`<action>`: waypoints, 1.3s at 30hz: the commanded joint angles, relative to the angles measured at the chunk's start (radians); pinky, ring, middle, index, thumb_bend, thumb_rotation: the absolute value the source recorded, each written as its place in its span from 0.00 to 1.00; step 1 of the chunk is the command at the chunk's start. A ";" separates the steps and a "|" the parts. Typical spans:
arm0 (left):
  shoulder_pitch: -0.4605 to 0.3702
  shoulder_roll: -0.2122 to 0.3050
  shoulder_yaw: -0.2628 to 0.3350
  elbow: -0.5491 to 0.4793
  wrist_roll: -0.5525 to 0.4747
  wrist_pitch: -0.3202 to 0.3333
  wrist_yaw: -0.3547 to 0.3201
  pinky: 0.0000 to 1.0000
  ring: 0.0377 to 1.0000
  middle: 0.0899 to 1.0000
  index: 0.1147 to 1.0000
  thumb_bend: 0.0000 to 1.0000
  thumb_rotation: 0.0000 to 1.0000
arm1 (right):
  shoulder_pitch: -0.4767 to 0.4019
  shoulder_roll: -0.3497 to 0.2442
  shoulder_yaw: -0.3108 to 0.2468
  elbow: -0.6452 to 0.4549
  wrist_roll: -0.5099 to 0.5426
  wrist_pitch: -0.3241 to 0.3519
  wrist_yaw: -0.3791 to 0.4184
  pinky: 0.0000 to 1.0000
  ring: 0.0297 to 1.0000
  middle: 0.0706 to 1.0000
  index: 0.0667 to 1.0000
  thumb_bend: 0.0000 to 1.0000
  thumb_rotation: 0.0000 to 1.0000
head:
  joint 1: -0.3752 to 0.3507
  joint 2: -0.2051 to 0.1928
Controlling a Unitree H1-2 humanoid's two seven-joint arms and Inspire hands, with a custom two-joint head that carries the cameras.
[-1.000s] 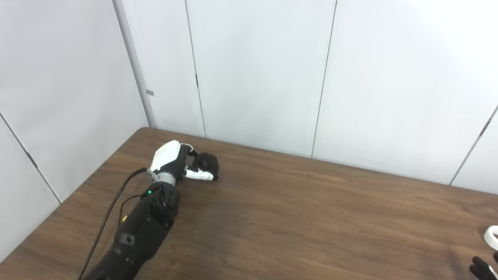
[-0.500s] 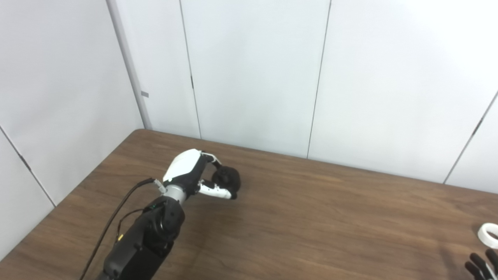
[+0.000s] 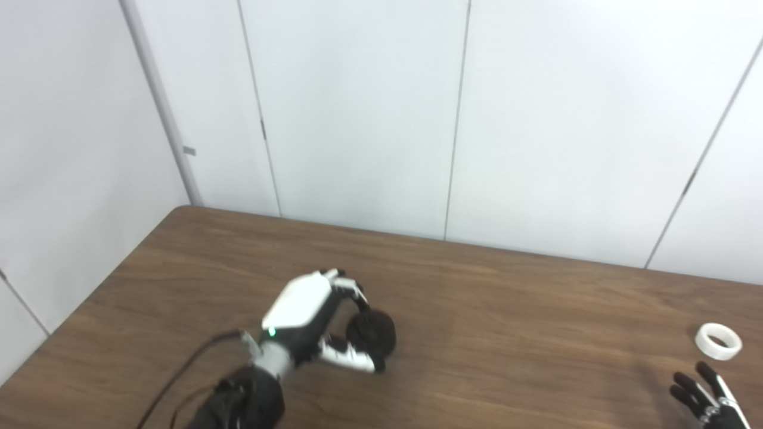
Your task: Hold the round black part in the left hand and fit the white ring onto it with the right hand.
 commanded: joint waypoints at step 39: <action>0.274 -0.172 -0.135 0.018 0.191 -0.289 0.066 1.00 0.94 0.80 0.42 0.52 0.05 | 0.027 0.108 0.131 -0.105 -0.186 0.122 -0.112 0.92 0.86 0.88 0.97 0.46 1.00 | -0.217 0.158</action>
